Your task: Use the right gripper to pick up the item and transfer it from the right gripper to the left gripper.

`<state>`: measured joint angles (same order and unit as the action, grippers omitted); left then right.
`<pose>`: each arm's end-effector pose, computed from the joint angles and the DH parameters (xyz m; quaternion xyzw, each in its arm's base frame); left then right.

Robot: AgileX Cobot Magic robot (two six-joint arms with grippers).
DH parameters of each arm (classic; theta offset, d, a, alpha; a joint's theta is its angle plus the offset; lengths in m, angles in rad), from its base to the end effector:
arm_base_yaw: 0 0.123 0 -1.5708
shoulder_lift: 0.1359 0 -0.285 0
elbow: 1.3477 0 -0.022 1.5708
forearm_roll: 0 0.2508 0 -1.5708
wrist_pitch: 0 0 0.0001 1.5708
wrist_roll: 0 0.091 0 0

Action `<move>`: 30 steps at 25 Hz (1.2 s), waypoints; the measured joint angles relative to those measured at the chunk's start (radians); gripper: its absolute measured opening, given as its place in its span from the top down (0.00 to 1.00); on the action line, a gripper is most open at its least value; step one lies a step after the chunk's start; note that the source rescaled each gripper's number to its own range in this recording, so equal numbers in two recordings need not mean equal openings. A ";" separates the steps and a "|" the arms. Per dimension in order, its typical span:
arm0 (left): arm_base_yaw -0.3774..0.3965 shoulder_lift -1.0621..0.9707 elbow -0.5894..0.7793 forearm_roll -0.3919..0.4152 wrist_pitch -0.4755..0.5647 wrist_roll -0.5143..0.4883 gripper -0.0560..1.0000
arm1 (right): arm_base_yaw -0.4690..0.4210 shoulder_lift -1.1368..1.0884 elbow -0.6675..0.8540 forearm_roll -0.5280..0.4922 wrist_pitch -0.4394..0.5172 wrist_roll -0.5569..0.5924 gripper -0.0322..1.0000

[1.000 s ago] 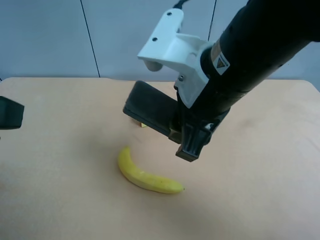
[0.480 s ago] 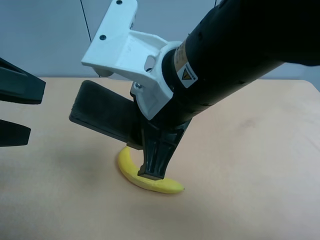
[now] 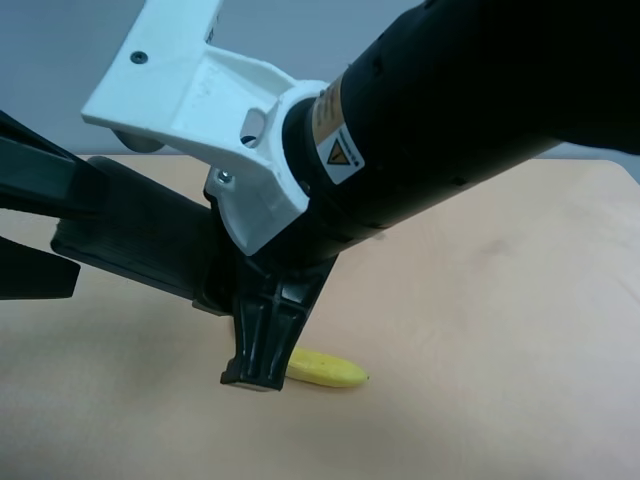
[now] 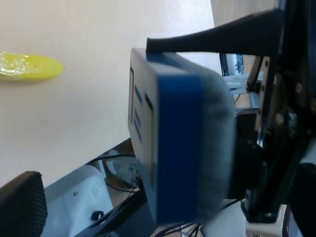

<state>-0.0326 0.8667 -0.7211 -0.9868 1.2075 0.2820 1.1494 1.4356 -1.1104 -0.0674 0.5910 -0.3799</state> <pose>0.1254 -0.0751 0.3218 0.0385 0.8753 -0.4429 0.1903 0.1301 0.2820 0.3032 -0.6588 0.6588 0.1103 0.3461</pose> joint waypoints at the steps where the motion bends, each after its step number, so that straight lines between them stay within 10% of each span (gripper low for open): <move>1: 0.000 0.003 0.000 -0.001 0.000 0.003 0.00 | 0.000 0.000 0.000 0.020 -0.008 -0.015 0.97; 12: 0.000 0.005 0.000 -0.004 0.000 0.011 0.05 | 0.000 0.000 0.000 0.104 -0.074 -0.081 0.97; 18: 0.000 0.005 0.000 -0.004 0.000 0.017 0.44 | 0.000 0.000 0.000 0.106 -0.076 -0.084 0.97; 22: 0.000 0.005 -0.002 -0.004 0.000 0.027 0.91 | 0.000 0.005 0.000 0.106 -0.072 -0.085 0.97; 30: 0.000 0.006 -0.002 0.012 -0.002 0.037 0.94 | 0.000 0.005 0.000 0.106 -0.073 -0.087 0.97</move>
<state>-0.0326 0.8726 -0.7227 -0.9749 1.2060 0.3191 1.1494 1.4406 -1.1104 0.0386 0.5178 -0.4669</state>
